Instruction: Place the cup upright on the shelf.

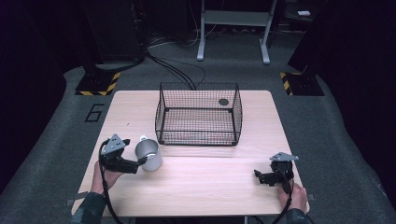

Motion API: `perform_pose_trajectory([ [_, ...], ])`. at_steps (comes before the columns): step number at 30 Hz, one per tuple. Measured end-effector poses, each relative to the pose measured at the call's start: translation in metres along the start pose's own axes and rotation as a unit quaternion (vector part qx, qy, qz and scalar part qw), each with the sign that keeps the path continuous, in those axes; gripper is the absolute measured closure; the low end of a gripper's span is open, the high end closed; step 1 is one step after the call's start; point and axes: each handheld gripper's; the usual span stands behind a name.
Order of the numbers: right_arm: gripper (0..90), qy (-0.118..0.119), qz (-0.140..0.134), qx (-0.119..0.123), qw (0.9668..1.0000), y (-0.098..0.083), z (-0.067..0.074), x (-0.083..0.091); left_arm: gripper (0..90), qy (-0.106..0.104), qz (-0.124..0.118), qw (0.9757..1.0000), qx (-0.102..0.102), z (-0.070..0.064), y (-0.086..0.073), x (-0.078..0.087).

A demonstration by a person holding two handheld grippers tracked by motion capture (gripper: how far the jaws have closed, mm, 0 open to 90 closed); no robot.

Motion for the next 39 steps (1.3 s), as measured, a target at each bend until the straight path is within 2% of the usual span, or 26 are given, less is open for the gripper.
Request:
perform_pose_trajectory([
  [9, 0.0, 0.000, -0.001, -0.004, 1.0000, 0.000, 0.000, 0.000, 0.0, -0.009, 0.010, 0.9998, -0.016, -0.003, 0.011, -0.016],
  [20, 0.0, 0.000, -0.001, -0.004, 1.0000, 0.000, 0.000, 0.000, 0.0, -0.017, 0.016, 0.9995, -0.021, -0.001, 0.016, -0.029],
  [24, 0.0, -0.001, -0.001, -0.003, 1.0000, 0.000, 0.000, 0.000, 0.1, -0.021, 0.030, 0.9990, -0.025, -0.001, 0.018, -0.036],
  [29, 0.0, -0.001, -0.001, -0.005, 1.0000, 0.000, 0.000, 0.000, 4.8, -0.018, 0.027, 0.9992, -0.025, -0.002, 0.020, -0.040],
  [39, 0.0, -0.002, -0.001, -0.005, 1.0000, 0.000, 0.000, 0.000, 6.1, -0.014, 0.020, 0.9993, -0.029, -0.003, 0.018, -0.041],
])
Point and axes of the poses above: each handheld gripper's, and its own axes: x roughly backward along the jaws, y roughly out of its top, z roughly to its left, and after that the axes turned 14 degrees about z, right-handed
